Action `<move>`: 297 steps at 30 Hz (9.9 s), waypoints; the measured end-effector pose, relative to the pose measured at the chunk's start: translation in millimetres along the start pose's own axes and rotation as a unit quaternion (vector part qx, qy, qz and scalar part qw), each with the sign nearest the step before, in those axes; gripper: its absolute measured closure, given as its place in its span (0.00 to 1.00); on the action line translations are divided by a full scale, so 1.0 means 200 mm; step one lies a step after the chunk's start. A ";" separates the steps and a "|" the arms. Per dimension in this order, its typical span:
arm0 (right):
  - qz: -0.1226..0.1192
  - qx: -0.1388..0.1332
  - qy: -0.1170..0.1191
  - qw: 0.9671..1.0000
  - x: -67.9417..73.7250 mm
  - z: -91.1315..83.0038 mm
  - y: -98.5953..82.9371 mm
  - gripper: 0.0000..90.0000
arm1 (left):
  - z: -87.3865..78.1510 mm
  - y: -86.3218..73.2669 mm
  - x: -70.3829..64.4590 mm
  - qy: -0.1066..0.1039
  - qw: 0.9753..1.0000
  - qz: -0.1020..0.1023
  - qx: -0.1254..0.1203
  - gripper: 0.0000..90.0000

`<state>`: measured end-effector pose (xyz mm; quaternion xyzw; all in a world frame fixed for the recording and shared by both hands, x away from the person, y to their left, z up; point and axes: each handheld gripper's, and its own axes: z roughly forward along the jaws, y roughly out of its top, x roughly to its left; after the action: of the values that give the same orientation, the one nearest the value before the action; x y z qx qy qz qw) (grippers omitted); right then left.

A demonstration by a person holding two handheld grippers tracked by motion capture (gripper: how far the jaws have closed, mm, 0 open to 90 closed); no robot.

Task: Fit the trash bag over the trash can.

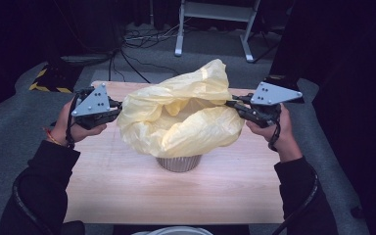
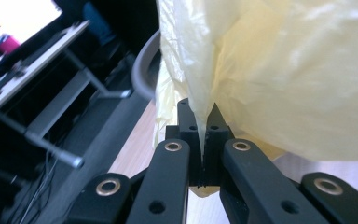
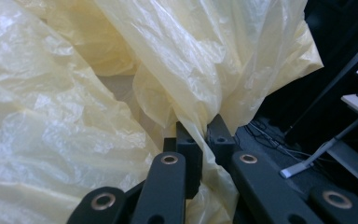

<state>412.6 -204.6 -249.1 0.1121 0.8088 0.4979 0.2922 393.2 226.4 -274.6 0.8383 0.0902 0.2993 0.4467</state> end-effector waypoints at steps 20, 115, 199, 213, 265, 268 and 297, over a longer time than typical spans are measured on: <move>0.033 0.063 -0.059 0.996 -0.10 0.14 -0.16 0.97 | 0.17 -0.16 0.01 -0.012 0.998 -0.055 0.020 1.00; 0.060 0.087 0.044 0.993 0.08 0.06 -0.58 0.41 | 0.36 -0.50 -0.21 -0.032 0.992 -0.053 0.107 0.99; 0.160 0.079 -0.037 0.983 -0.21 0.39 -0.34 0.97 | 0.62 -0.33 0.05 -0.037 0.988 -0.134 0.059 1.00; 0.173 0.080 -0.030 0.981 -0.19 0.34 -0.45 0.85 | 0.56 -0.46 -0.04 -0.043 0.987 -0.151 0.043 0.86; 0.110 0.008 -0.018 0.994 -0.12 -0.16 -0.37 0.25 | 0.39 -0.90 -0.60 -0.186 0.961 -0.165 0.124 0.28; 0.103 0.006 -0.009 0.995 -0.11 -0.17 -0.33 0.25 | 0.39 -0.90 -0.60 -0.185 0.960 -0.170 0.122 0.27; -0.002 0.020 0.108 0.994 0.11 0.15 0.19 0.27 | 0.39 -0.90 -0.62 -0.170 0.966 -0.153 0.124 0.27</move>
<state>407.5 -153.3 -234.0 0.0617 0.8455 0.4903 0.2023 360.3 225.1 -504.6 0.9020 0.1760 0.0667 0.3884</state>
